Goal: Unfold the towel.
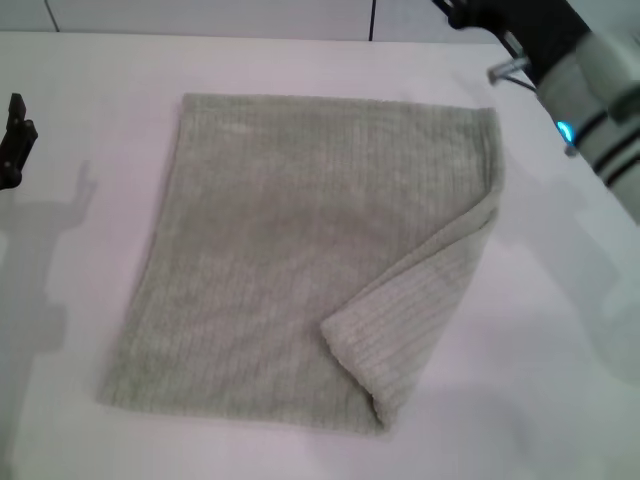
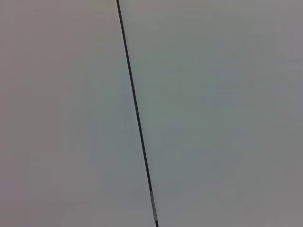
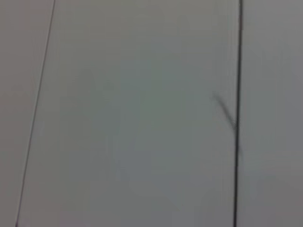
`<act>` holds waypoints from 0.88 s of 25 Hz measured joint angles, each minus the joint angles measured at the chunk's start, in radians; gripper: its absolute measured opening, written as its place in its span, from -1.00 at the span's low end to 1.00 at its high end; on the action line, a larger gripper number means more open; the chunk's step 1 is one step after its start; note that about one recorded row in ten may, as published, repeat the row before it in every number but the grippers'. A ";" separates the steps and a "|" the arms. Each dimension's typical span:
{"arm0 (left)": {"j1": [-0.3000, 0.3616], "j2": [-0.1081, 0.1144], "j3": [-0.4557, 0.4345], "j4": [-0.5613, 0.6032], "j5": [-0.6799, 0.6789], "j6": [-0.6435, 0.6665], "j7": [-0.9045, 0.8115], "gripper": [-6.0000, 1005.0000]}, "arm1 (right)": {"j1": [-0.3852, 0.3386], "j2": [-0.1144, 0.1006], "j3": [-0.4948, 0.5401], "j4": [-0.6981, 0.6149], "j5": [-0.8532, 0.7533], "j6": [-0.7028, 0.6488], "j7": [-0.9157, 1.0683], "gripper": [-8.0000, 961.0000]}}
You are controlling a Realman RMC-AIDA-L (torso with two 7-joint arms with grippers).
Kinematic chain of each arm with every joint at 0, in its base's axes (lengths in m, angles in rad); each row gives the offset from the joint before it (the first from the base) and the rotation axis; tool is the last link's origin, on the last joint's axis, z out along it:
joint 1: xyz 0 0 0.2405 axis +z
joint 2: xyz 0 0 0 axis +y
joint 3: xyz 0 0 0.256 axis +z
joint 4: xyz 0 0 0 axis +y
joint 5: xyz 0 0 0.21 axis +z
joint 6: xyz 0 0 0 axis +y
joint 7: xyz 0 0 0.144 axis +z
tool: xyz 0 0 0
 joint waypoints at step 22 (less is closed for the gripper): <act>-0.059 0.003 -0.035 0.005 -0.002 -0.066 -0.002 0.71 | 0.055 -0.003 0.229 -0.581 0.058 1.112 -0.044 0.68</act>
